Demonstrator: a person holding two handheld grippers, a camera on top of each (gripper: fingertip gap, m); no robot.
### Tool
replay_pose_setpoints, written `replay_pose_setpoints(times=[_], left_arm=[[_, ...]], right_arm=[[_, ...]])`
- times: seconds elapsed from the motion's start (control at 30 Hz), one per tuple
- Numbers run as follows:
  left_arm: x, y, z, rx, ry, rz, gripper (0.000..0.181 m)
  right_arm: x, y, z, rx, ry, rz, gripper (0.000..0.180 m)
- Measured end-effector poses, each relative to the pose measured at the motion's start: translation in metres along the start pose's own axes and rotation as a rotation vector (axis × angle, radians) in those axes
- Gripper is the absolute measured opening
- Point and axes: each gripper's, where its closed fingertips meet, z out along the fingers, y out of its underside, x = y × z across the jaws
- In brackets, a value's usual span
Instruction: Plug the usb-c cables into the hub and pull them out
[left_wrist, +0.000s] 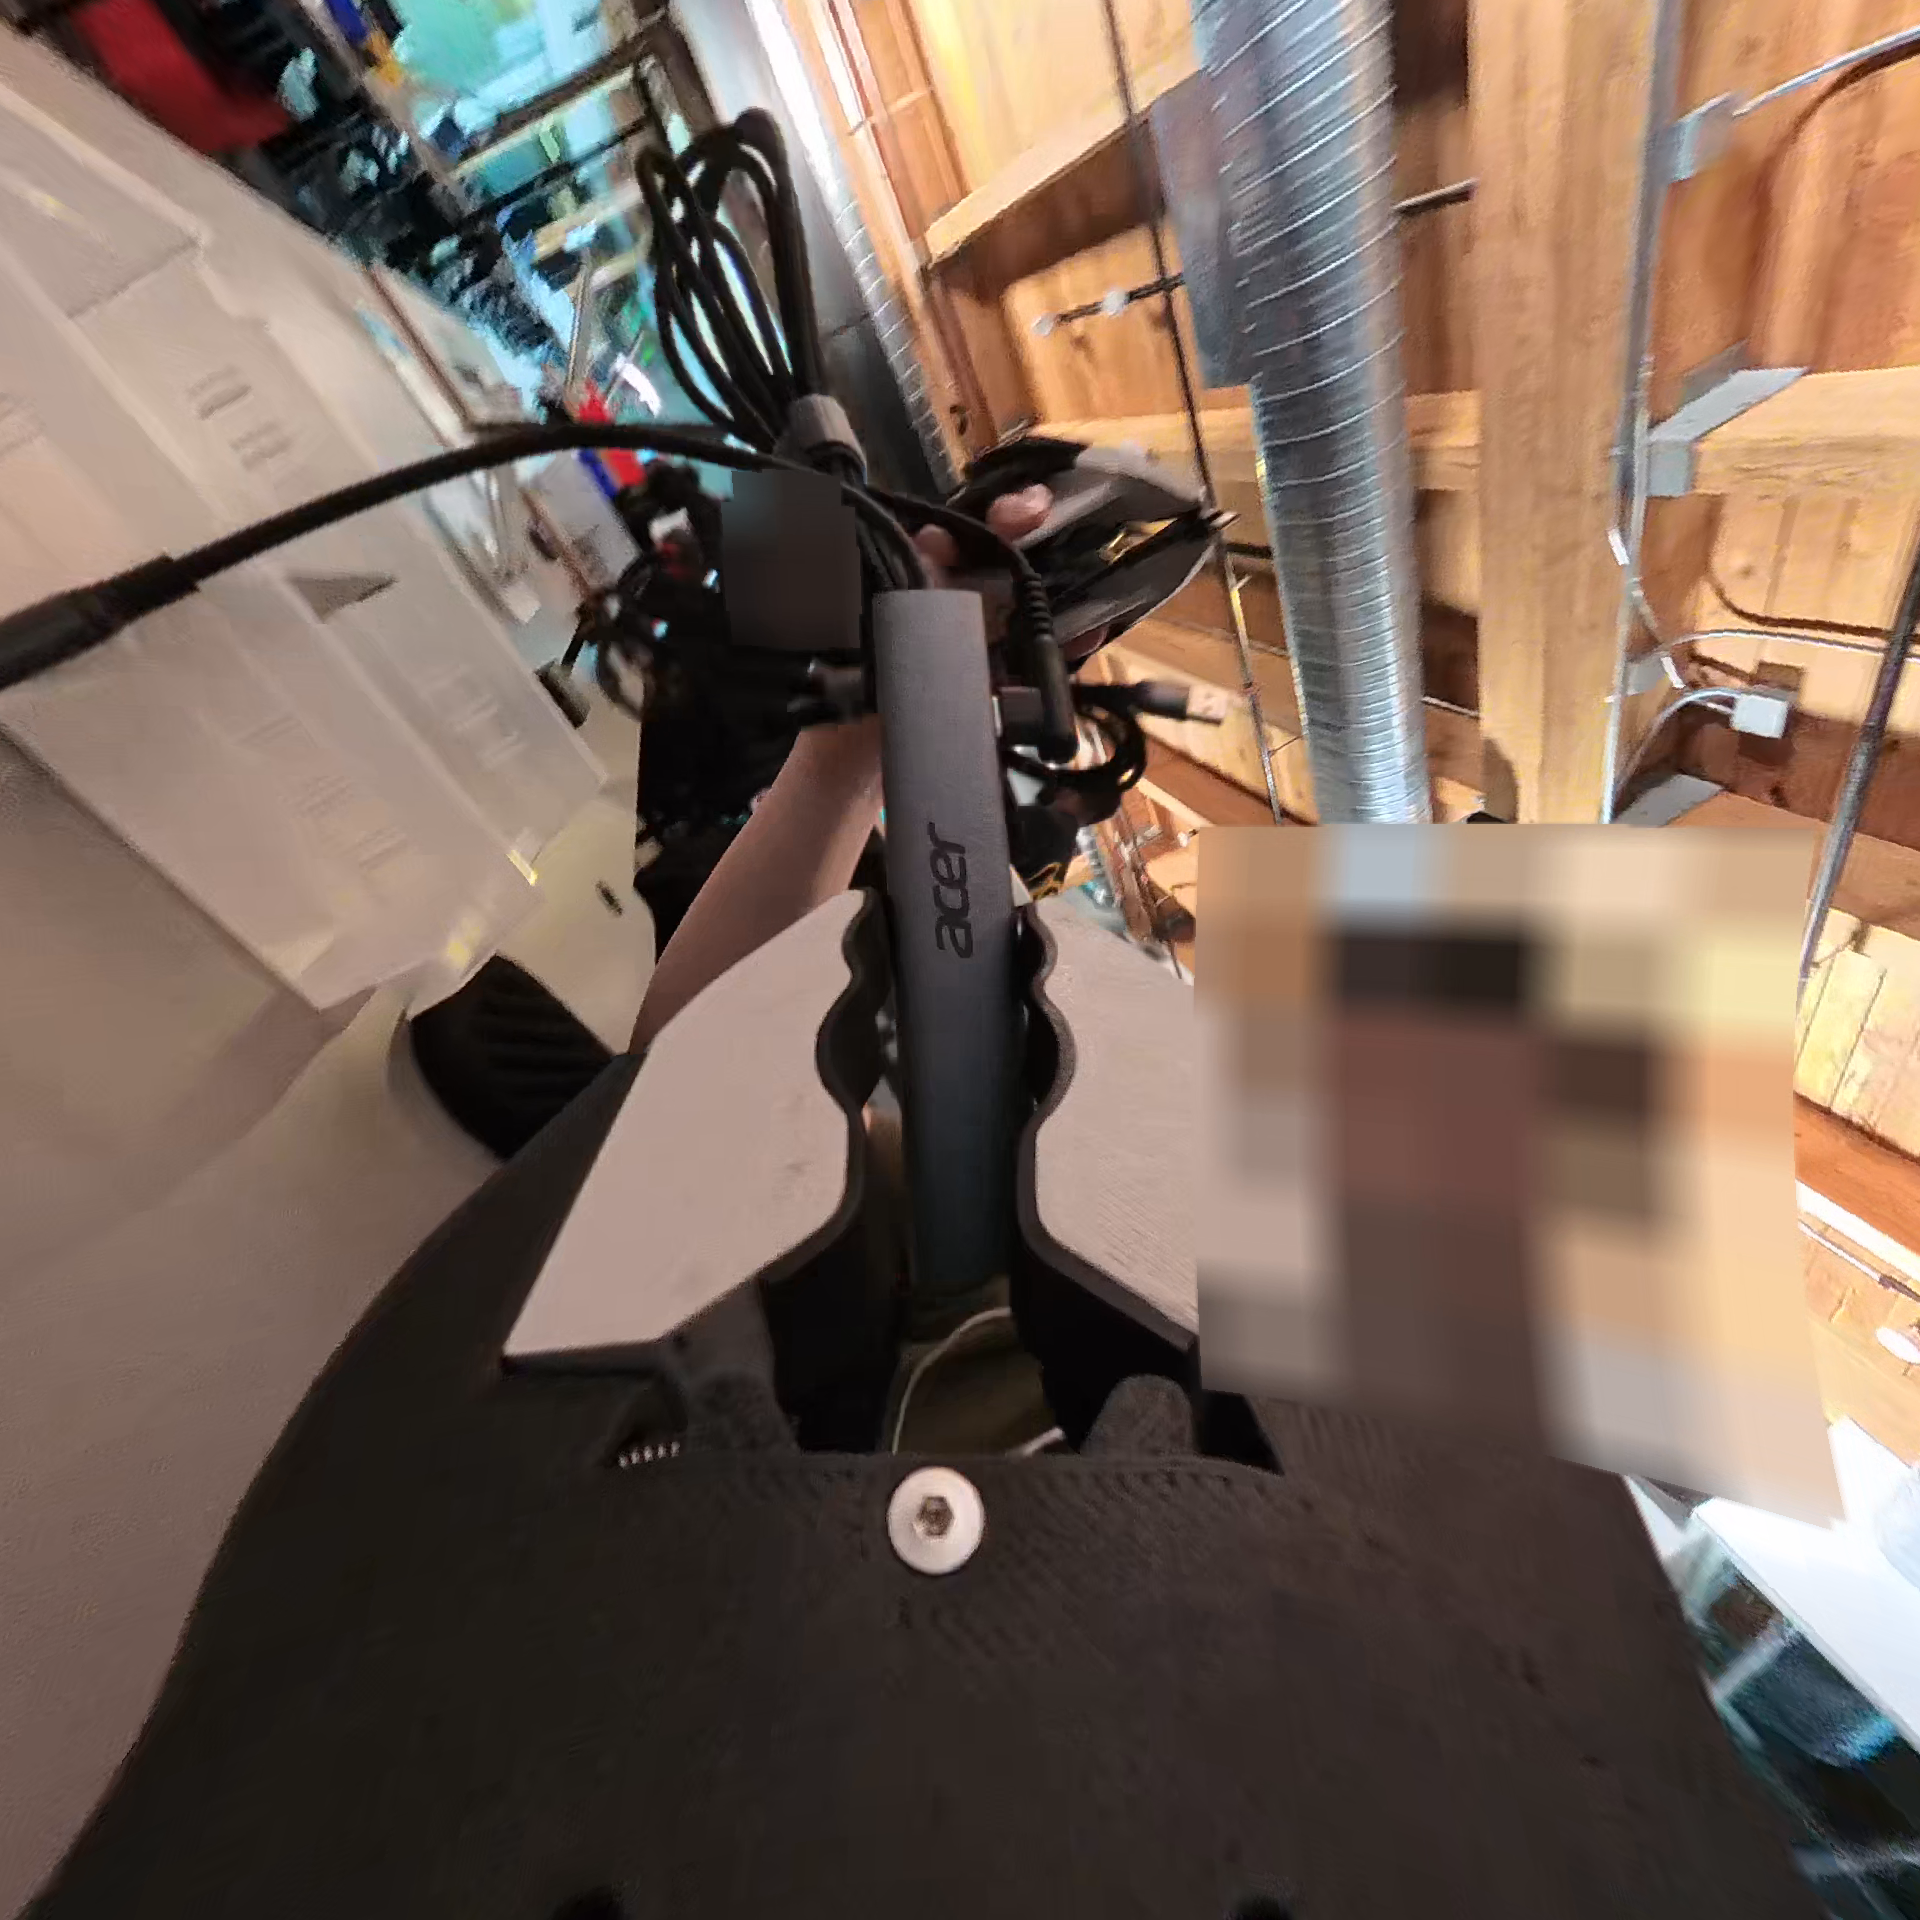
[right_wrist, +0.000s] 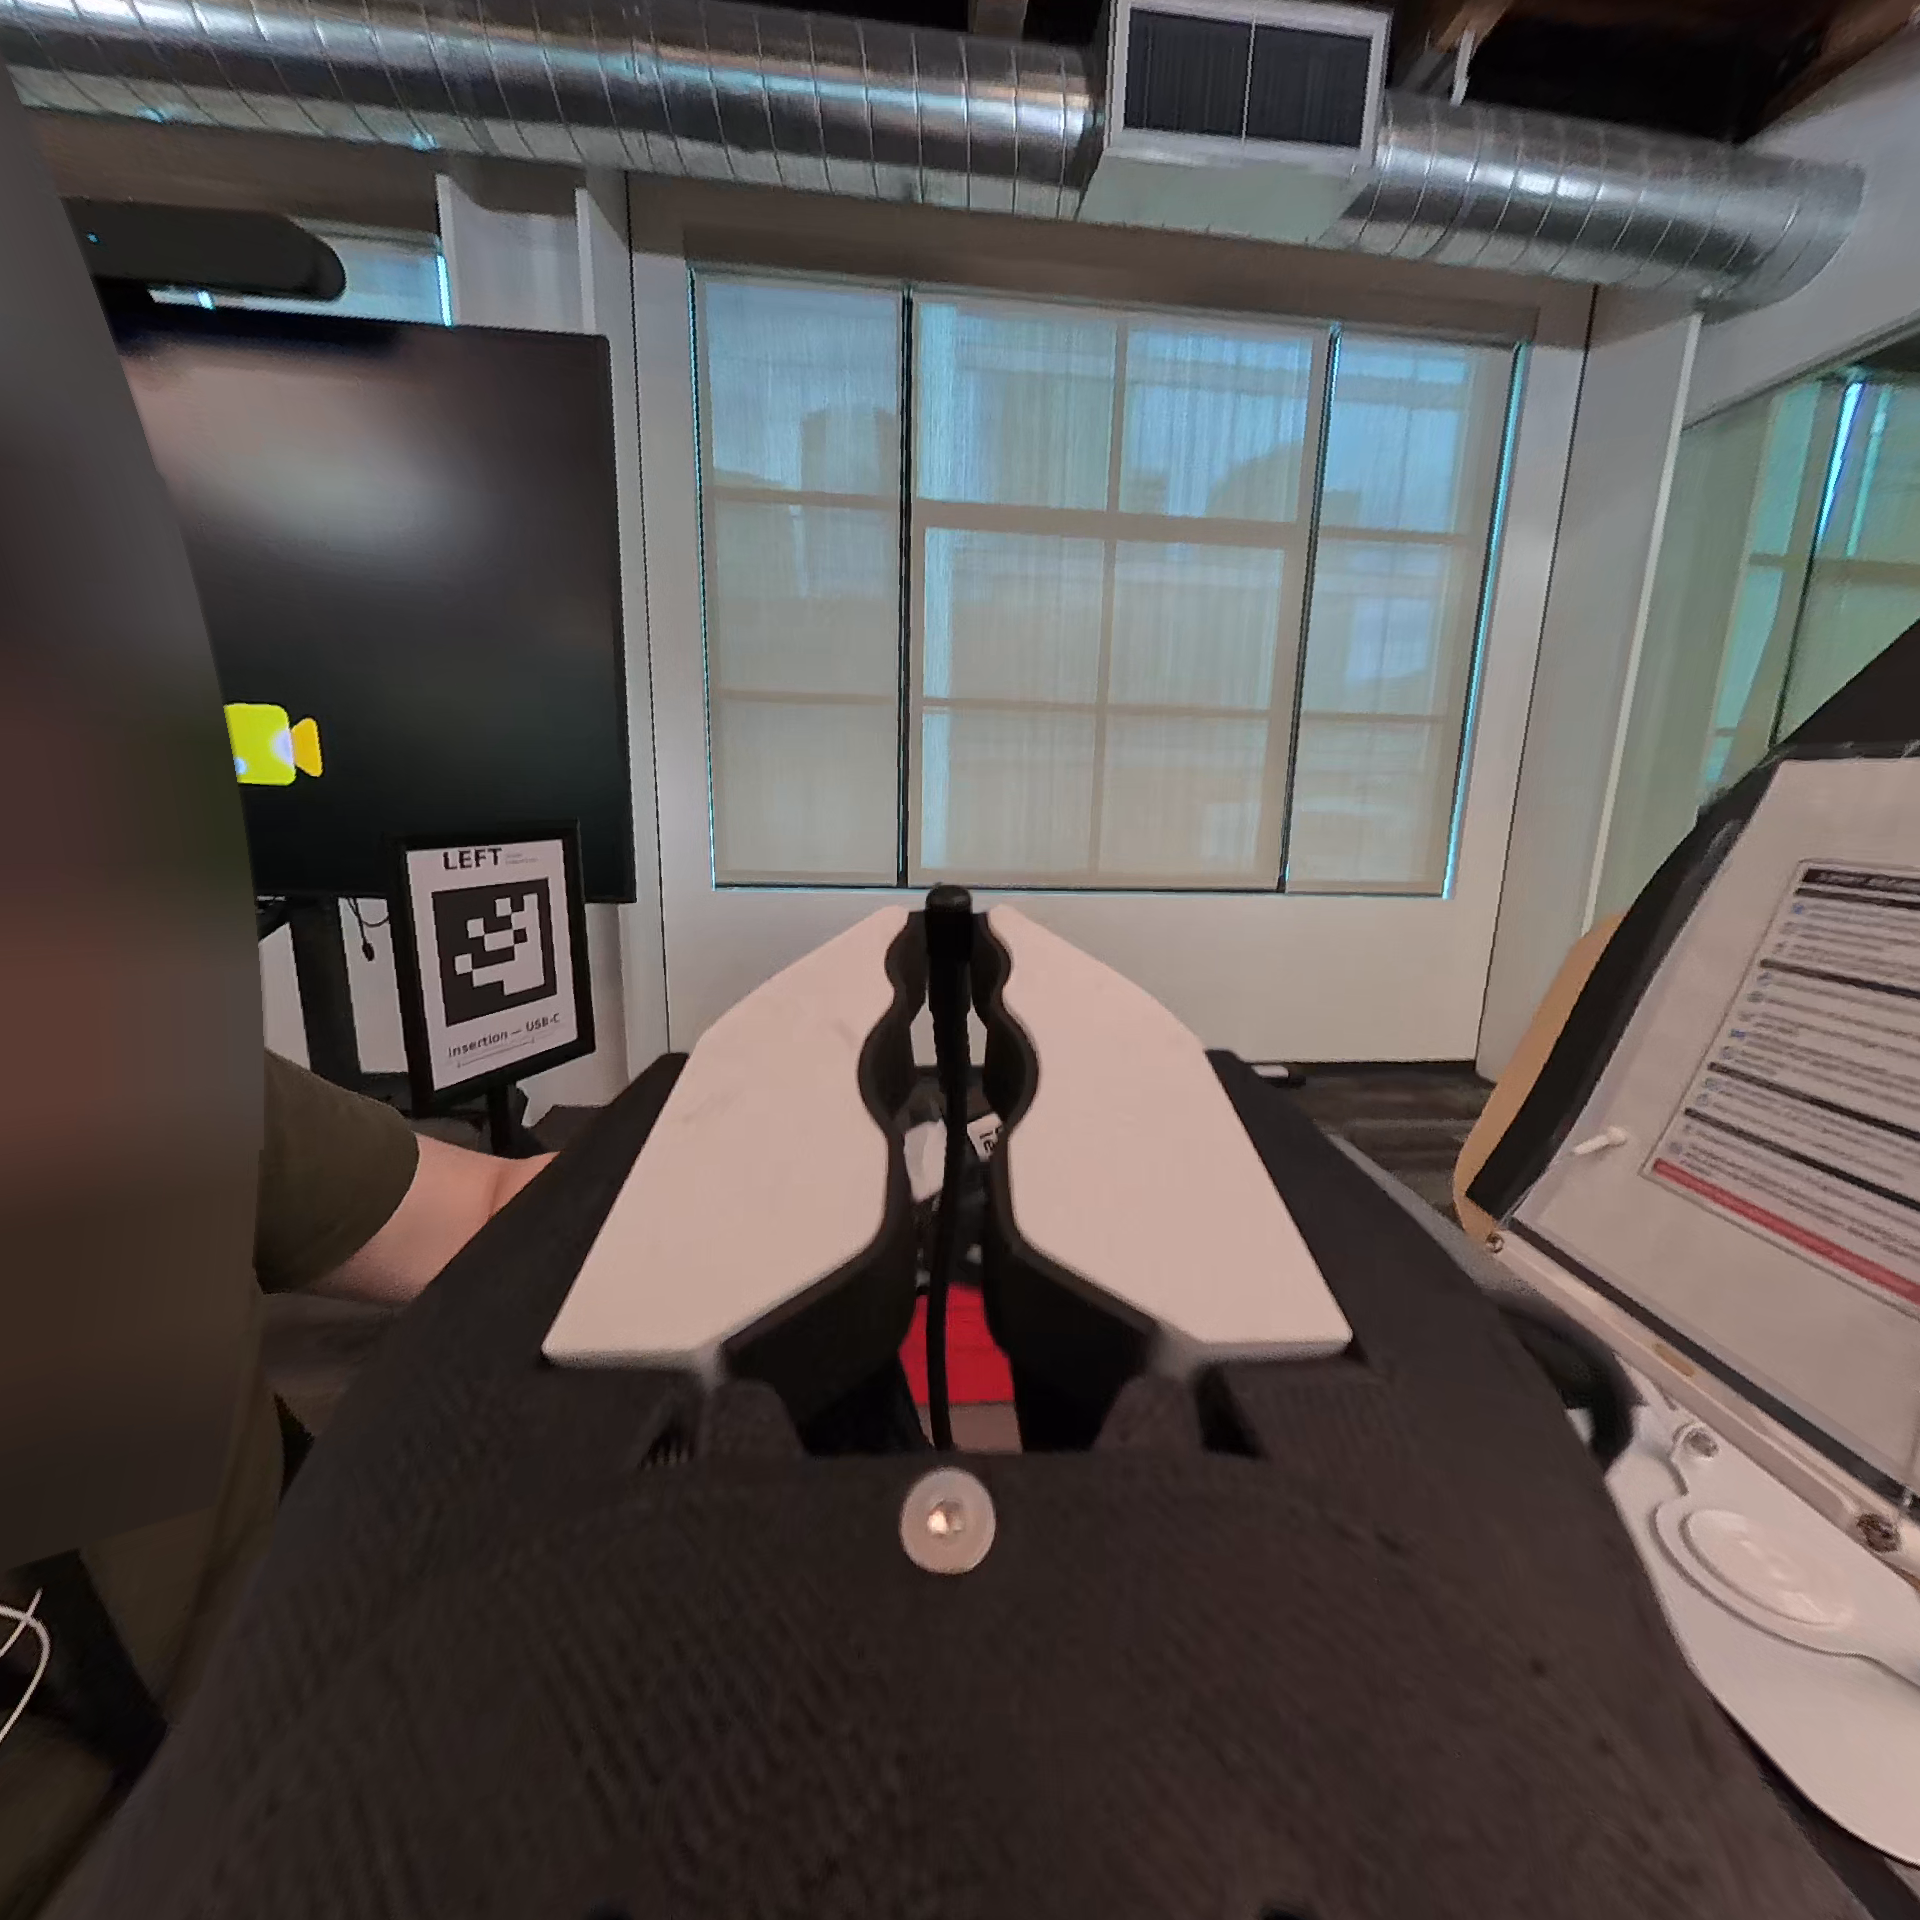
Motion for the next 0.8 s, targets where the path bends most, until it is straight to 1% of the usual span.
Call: replay_pose_setpoints(times=[0.2,0.27,0.3,0.43,0.47,0.53,0.6,0.73,0.8], left_arm=[[0.028,-0.03,0.001,0.192,0.117,0.155,0.025],[0.036,-0.036,0.002,0.236,0.153,0.195,0.023],[0.038,-0.039,0.004,0.252,0.157,0.22,0.025],[0.04,-0.041,0.012,0.263,0.118,0.316,0.024],[0.041,-0.04,0.015,0.263,0.11,0.335,0.026],[0.042,-0.04,0.019,0.258,0.09,0.376,0.024],[0.04,-0.039,0.024,0.251,0.039,0.425,0.023],[0.032,-0.042,0.029,0.243,-0.135,0.603,0.023],[0.04,-0.044,0.03,0.276,-0.135,0.67,0.023]], right_arm=[[-0.001,0.014,0.018,-0.039,-0.012,0.014,0.008],[0.001,0.019,0.023,-0.051,-0.012,0.024,0.008],[0.002,0.022,0.025,-0.06,-0.013,0.031,0.007],[0.006,0.037,0.035,-0.105,-0.005,0.046,0.007],[0.008,0.04,0.036,-0.113,-0.001,0.048,0.008],[0.011,0.044,0.038,-0.124,0.003,0.054,0.008],[0.014,0.047,0.038,-0.127,0.009,0.061,0.008],[0.017,0.047,0.036,-0.122,0.016,0.068,0.008],[0.017,0.046,0.035,-0.12,0.019,0.065,0.008]])
